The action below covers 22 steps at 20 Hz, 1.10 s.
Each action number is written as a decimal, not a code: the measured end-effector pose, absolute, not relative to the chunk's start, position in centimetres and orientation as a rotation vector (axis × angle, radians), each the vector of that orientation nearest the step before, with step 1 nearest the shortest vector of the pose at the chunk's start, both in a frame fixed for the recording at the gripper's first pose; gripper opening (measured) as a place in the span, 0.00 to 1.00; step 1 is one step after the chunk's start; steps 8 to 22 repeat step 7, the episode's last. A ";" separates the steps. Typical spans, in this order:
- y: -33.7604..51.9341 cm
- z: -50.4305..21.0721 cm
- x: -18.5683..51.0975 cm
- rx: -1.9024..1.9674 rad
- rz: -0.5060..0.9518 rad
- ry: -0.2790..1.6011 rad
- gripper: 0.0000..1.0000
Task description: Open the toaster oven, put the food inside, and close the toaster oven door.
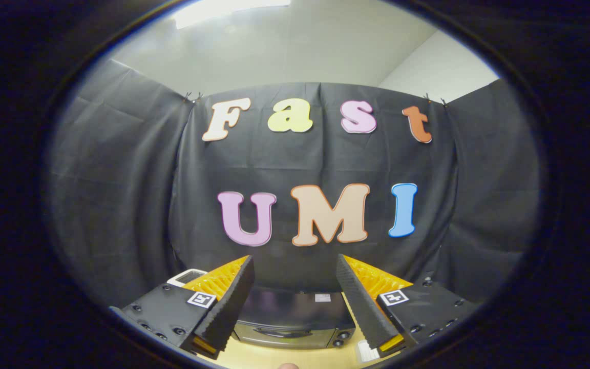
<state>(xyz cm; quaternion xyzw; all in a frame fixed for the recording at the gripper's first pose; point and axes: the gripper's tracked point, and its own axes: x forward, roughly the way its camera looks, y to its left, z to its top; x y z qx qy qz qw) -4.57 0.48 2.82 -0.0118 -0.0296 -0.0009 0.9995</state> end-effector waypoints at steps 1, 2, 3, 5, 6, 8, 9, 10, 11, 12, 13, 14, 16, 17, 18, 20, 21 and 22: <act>0.0 3.7 -4.6 -0.020 -0.014 -0.082 1.00; -0.7 4.7 -5.3 -0.023 -0.019 -0.103 1.00; -1.0 5.3 -5.5 -0.032 -0.028 -0.116 1.00; -1.4 5.6 -5.9 -0.048 -0.038 -0.123 1.00; -1.4 5.7 -5.8 -0.050 -0.041 -0.122 1.00; -1.4 5.6 -5.8 -0.048 -0.040 -0.119 1.00; -1.4 5.6 -5.8 -0.048 -0.040 -0.119 1.00; -1.4 5.6 -5.8 -0.048 -0.040 -0.119 1.00; -1.4 5.6 -5.8 -0.048 -0.040 -0.119 1.00; -1.4 5.6 -5.8 -0.048 -0.040 -0.119 1.00; -1.4 5.6 -5.8 -0.048 -0.040 -0.119 1.00; -1.4 5.6 -5.8 -0.048 -0.040 -0.119 1.00; -1.4 5.6 -5.8 -0.048 -0.040 -0.119 1.00; -1.4 5.6 -5.8 -0.048 -0.040 -0.119 1.00; -1.4 5.6 -5.8 -0.048 -0.040 -0.119 1.00; -1.4 5.6 -5.8 -0.048 -0.040 -0.119 1.00; -1.4 5.6 -5.8 -0.048 -0.040 -0.119 1.00; -1.4 5.6 -5.8 -0.048 -0.040 -0.119 1.00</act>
